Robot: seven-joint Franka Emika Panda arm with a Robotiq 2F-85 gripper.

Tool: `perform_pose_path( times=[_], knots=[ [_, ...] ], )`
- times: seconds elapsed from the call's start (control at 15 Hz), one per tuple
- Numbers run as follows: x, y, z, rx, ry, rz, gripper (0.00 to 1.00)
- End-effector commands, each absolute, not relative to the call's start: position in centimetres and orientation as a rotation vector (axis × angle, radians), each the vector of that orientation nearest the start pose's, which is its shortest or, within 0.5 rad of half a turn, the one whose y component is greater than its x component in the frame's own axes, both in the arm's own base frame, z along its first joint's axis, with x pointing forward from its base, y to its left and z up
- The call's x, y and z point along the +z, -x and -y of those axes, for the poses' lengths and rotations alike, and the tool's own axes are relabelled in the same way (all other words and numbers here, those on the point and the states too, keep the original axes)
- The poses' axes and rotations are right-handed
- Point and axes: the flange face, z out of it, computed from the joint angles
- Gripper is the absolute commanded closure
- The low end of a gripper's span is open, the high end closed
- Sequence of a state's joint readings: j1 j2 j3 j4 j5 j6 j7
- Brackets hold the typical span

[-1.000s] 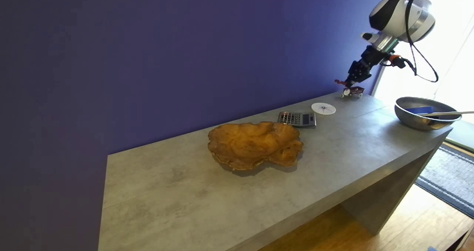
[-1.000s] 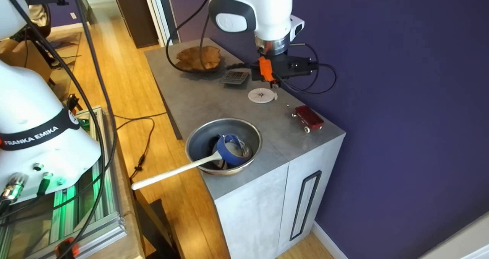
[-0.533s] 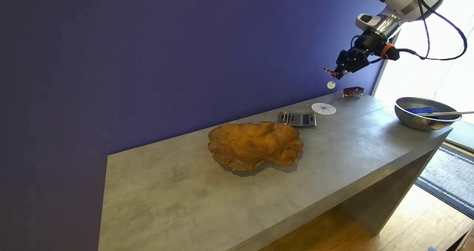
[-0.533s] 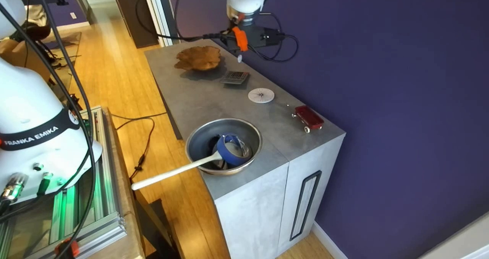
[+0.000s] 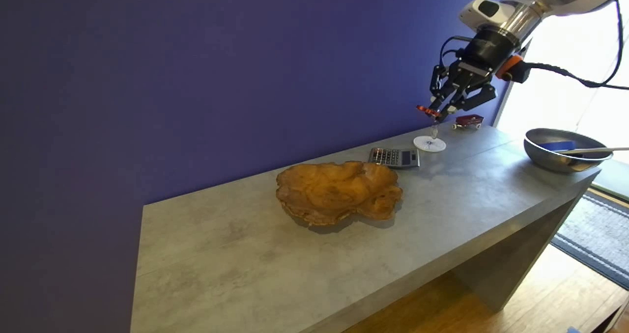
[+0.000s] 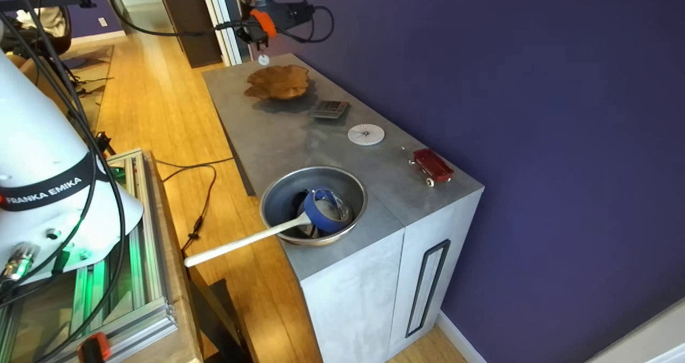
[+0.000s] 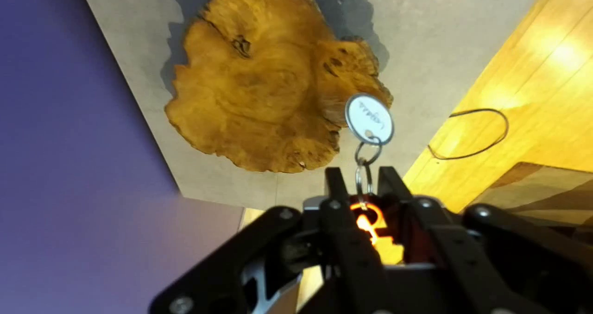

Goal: Pick up the red key chain and put it in the brown bowl

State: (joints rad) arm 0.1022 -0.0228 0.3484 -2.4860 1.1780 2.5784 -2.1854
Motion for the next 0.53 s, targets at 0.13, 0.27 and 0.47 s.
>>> perform_pose_path(
  times=[0.13,0.27,0.47],
  knots=[
    [30.9,-38.8,-26.0,0.928,-2.133,-2.443,0.77],
    [31.0,-37.3,-27.8,0.92,-2.099,-2.448,0.77],
    [30.1,-37.3,-27.6,0.88,-2.19,-2.31,0.94]
  ],
)
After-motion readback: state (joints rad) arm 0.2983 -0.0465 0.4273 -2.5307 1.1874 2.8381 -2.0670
